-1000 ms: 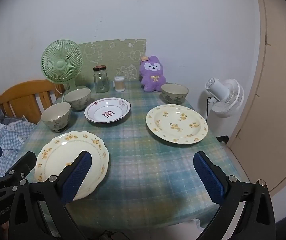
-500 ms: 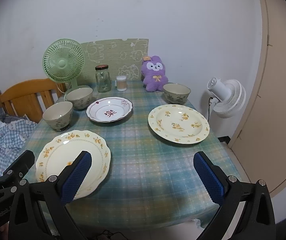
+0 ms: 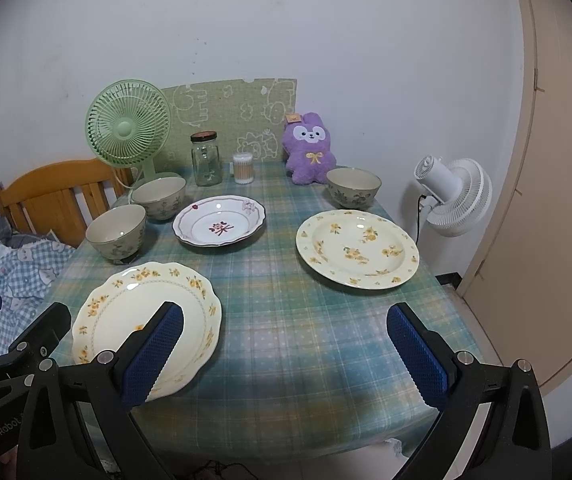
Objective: Organize plates and bowls
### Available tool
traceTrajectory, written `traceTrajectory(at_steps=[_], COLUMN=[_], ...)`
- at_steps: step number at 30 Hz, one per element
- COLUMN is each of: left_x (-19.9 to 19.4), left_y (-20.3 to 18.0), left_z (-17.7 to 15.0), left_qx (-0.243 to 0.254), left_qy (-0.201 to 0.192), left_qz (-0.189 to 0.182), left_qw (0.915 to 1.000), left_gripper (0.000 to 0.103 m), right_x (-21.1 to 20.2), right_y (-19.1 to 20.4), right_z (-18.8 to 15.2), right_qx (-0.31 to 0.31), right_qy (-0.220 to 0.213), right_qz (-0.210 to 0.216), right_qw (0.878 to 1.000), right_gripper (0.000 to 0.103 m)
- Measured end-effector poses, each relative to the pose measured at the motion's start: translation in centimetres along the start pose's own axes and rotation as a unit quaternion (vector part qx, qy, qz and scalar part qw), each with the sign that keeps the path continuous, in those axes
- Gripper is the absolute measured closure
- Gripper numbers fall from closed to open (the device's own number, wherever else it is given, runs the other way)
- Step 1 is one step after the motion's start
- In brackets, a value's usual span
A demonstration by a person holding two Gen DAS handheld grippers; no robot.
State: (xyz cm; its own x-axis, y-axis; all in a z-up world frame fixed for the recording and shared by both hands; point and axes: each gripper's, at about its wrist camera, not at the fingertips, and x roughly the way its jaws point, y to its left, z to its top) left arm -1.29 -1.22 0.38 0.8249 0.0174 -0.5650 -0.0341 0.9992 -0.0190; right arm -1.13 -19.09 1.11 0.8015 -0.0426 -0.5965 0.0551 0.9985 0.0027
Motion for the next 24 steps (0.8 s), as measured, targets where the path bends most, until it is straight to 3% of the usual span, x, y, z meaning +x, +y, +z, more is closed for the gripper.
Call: traceTrajectory(at_steps=[24], left_x=[-0.11], left_y=[-0.29], left_z=[0.05], left_qx=[0.002], left_qy=[-0.003], left_qz=[0.005], left_qw=[1.0000], left_gripper=[0.000], right_x=[0.06], right_y=[-0.24], right_z=[-0.09], right_qx=[0.000], right_qy=[0.001], right_qz=[0.001], right_qw=[1.000], right_gripper=[0.000])
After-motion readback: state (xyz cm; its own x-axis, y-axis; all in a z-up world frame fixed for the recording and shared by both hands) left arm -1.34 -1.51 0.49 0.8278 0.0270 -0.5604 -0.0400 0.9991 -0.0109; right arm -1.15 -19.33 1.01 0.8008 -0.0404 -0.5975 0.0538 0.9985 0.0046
